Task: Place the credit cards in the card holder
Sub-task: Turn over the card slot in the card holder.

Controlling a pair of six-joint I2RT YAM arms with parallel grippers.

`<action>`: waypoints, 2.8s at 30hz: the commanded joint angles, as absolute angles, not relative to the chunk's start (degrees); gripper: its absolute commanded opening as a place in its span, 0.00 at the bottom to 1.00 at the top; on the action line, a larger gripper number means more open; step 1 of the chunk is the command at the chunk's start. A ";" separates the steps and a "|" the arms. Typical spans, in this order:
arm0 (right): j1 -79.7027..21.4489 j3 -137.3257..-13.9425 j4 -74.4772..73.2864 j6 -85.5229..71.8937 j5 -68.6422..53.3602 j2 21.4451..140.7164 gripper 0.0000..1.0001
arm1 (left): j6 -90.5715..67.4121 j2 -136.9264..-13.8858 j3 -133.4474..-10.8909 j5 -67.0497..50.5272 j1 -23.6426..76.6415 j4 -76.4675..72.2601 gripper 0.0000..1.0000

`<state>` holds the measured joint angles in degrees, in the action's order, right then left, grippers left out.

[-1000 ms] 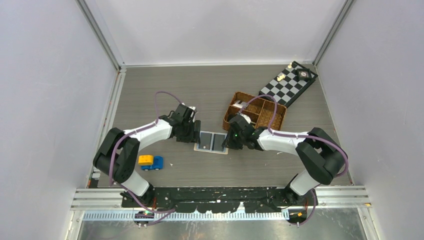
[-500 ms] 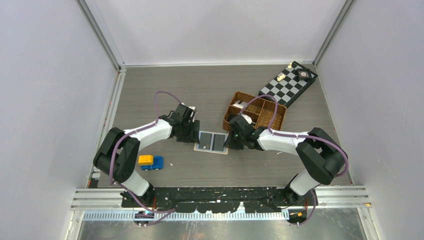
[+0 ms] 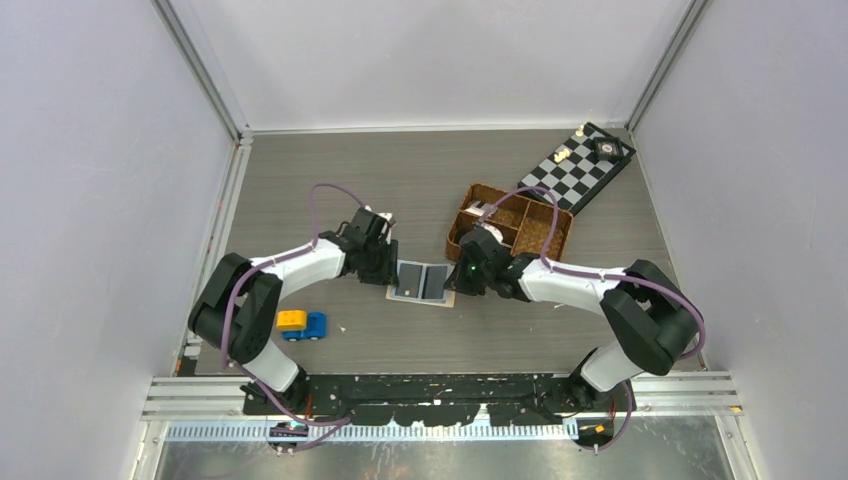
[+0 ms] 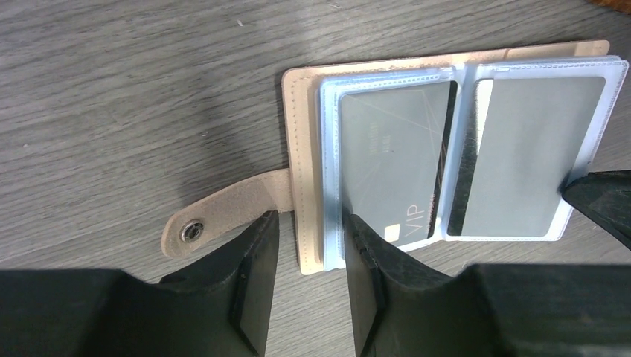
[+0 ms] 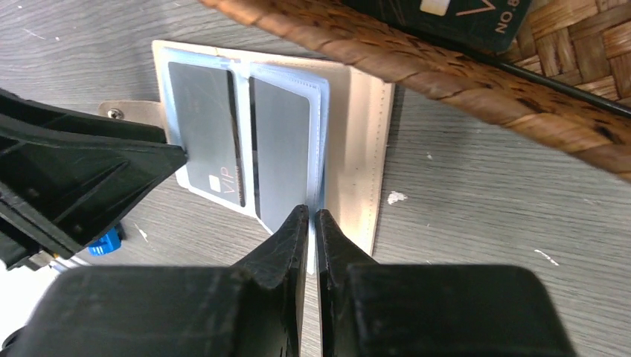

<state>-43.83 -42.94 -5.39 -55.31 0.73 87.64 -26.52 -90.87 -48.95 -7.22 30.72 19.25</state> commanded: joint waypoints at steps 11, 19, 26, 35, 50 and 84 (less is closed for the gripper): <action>-47.10 -49.33 -4.25 -51.25 1.61 87.47 0.14 | -27.87 -91.18 -46.67 -11.82 30.76 16.36 0.34; -48.69 -52.05 -5.37 -50.16 3.05 90.21 0.17 | -28.38 -90.90 -46.26 -12.56 30.76 15.69 0.33; -49.34 -53.07 -5.13 -50.01 3.47 93.25 0.26 | -28.45 -90.24 -46.06 -11.88 30.75 15.95 0.33; -50.31 -55.06 -3.97 -49.34 3.34 95.14 0.43 | -28.52 -90.17 -45.56 -12.39 30.76 15.24 0.34; -51.24 -57.56 -4.02 -49.24 4.09 96.58 0.49 | -28.54 -82.24 -42.24 -7.34 29.67 16.80 0.38; -51.31 -49.20 -4.61 -48.11 13.07 86.90 0.61 | -29.62 -70.67 -40.35 -8.08 26.89 20.12 0.52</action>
